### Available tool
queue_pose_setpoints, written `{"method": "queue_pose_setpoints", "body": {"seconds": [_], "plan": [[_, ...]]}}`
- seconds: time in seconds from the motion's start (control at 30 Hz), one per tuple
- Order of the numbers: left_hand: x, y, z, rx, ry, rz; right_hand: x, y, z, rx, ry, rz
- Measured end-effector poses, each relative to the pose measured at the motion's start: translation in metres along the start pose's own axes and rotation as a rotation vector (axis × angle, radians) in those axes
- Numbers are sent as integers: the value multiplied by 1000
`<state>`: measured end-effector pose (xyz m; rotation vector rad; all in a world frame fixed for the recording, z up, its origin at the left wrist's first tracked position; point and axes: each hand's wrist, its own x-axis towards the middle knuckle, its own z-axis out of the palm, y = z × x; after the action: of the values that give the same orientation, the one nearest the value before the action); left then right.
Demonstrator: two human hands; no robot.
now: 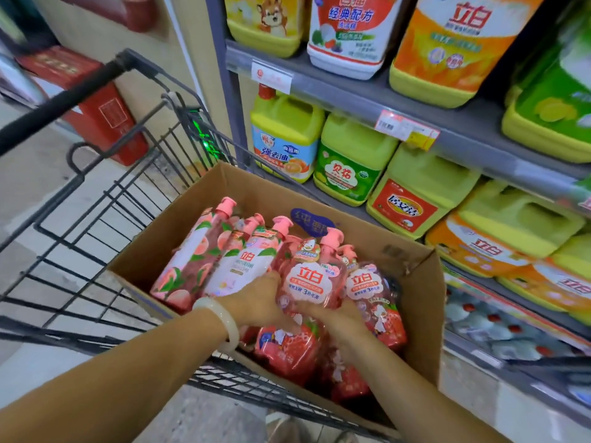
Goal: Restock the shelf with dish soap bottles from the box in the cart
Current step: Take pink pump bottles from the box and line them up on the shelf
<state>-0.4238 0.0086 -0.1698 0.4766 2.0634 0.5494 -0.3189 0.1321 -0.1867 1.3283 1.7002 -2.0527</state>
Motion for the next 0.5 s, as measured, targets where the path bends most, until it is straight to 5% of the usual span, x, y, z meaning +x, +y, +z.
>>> {"method": "queue_pose_setpoints", "body": {"seconds": [0.17,0.5], "plan": [[0,16,27,-378,-106,20,-2,-13,-45,-38,-110,31],[-2,99,49,-553,-308,282,-38,-41,-135,15,-29,-159]]}}
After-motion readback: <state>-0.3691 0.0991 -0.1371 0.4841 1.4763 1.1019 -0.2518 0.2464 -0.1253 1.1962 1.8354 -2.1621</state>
